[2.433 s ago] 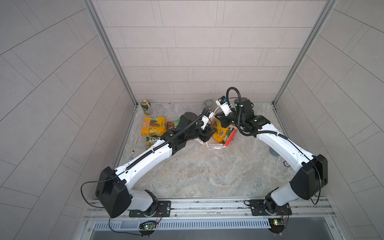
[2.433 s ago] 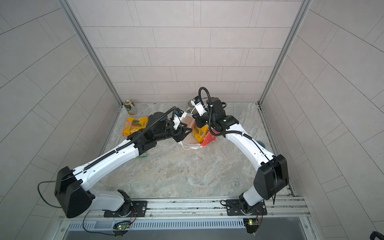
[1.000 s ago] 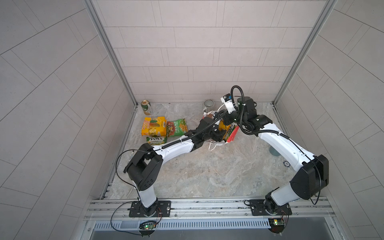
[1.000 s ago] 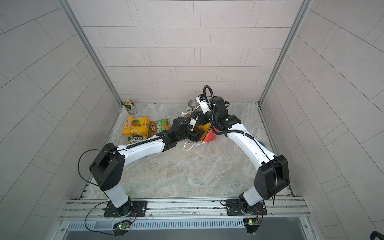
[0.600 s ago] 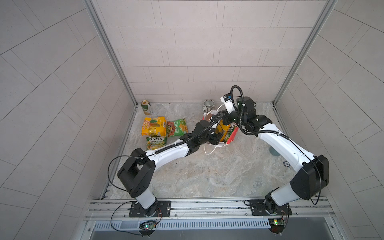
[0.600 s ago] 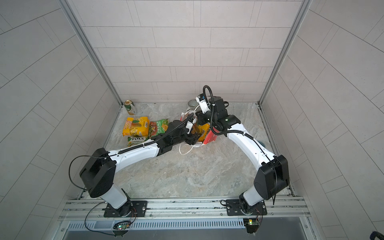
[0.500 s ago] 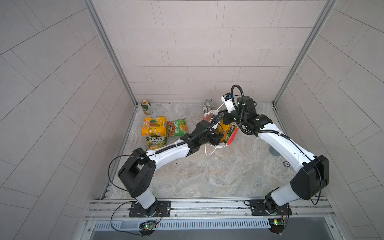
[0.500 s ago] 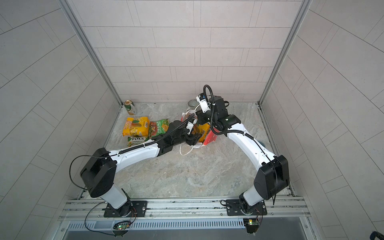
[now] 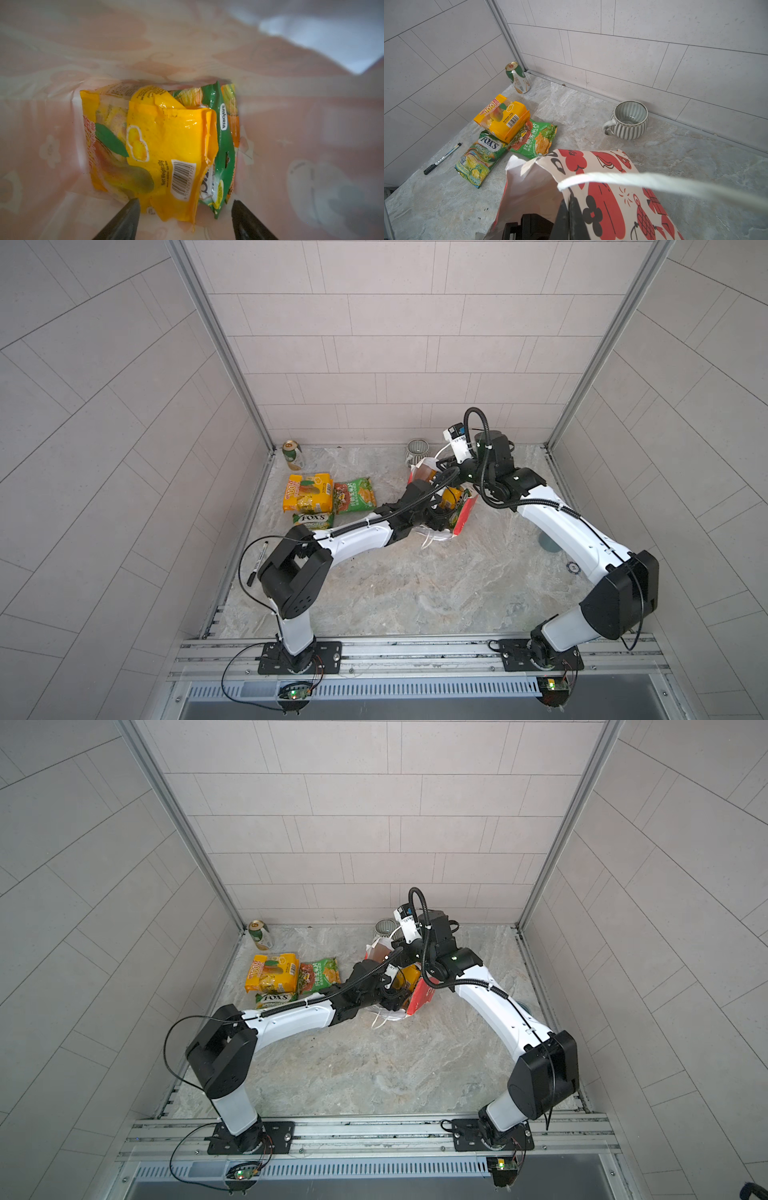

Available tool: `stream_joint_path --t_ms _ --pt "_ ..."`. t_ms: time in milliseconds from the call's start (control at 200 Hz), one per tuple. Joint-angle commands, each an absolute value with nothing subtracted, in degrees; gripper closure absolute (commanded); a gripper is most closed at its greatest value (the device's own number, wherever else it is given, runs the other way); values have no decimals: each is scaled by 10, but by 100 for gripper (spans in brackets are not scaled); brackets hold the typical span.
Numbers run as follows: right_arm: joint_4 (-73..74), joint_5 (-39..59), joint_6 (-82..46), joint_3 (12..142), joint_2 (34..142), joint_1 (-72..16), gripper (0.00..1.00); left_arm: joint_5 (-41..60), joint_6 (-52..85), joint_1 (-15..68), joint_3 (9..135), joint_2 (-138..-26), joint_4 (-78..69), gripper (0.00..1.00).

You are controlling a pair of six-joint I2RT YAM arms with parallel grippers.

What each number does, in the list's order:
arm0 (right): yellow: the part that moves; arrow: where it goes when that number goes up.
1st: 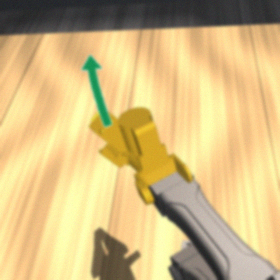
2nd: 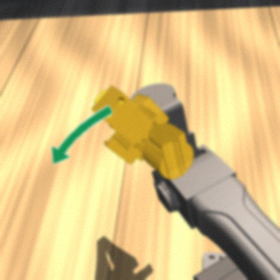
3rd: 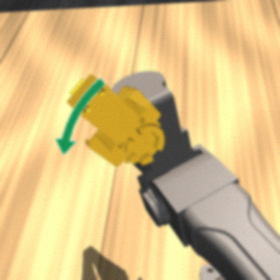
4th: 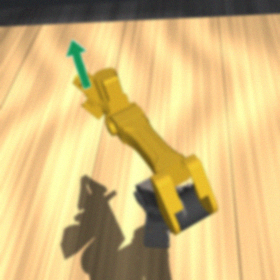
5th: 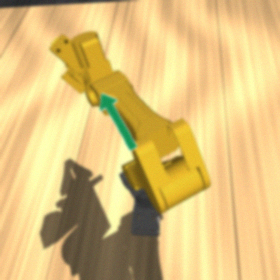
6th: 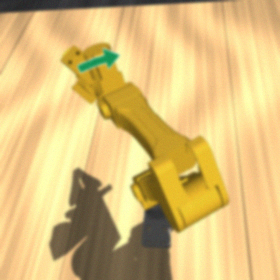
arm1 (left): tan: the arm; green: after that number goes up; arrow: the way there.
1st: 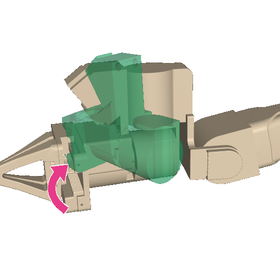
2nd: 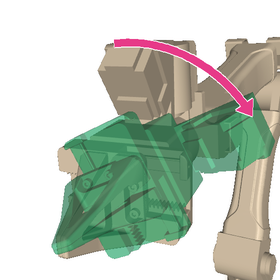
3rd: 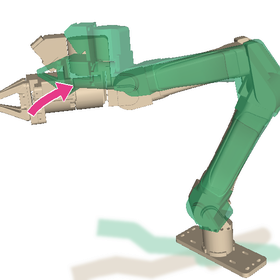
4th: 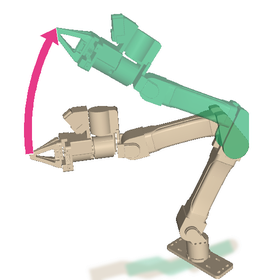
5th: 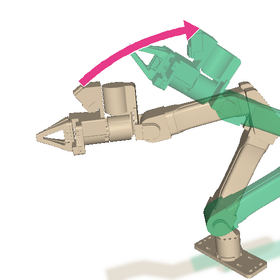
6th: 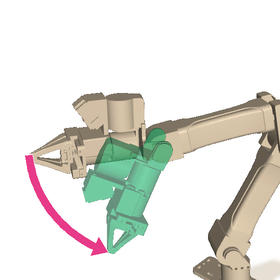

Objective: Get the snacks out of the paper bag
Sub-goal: 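Lower the left gripper onto the yellow mango packet inside the bag, then grasp the yellow mango packet and lift it out with the left gripper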

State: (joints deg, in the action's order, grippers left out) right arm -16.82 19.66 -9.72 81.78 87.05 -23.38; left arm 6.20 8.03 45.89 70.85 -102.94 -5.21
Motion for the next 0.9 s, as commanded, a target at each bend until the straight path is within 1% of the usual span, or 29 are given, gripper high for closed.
stream_joint_path --t_ms 0,230,390,490,615,635,686,751,836,896 --pt "-144 209 -115 838 856 -238 100 52 78 462 748 -1057 -38 24" --pt "-141 215 -121 838 857 -238 100 25 93 461 768 -1099 -51 22" --pt "-137 220 -124 837 858 -238 100 9 100 461 790 -1138 -42 23" --pt "-137 221 -124 837 858 -237 100 -3 105 460 799 -1158 -45 29" --pt "-137 222 -124 836 858 -237 100 -4 107 457 805 -1168 -46 44" --pt "-138 222 -124 836 858 -238 100 -5 106 457 805 -1168 -45 48" --pt "-138 222 -124 837 857 -237 100 -5 107 455 804 -1165 -44 63" --pt "-138 222 -122 837 856 -237 100 -9 107 455 799 -1158 -47 74" --pt "-138 220 -122 836 857 -237 100 -14 106 455 794 -1148 -47 78" --pt "-139 220 -121 836 858 -237 100 -18 105 455 790 -1142 -49 89"
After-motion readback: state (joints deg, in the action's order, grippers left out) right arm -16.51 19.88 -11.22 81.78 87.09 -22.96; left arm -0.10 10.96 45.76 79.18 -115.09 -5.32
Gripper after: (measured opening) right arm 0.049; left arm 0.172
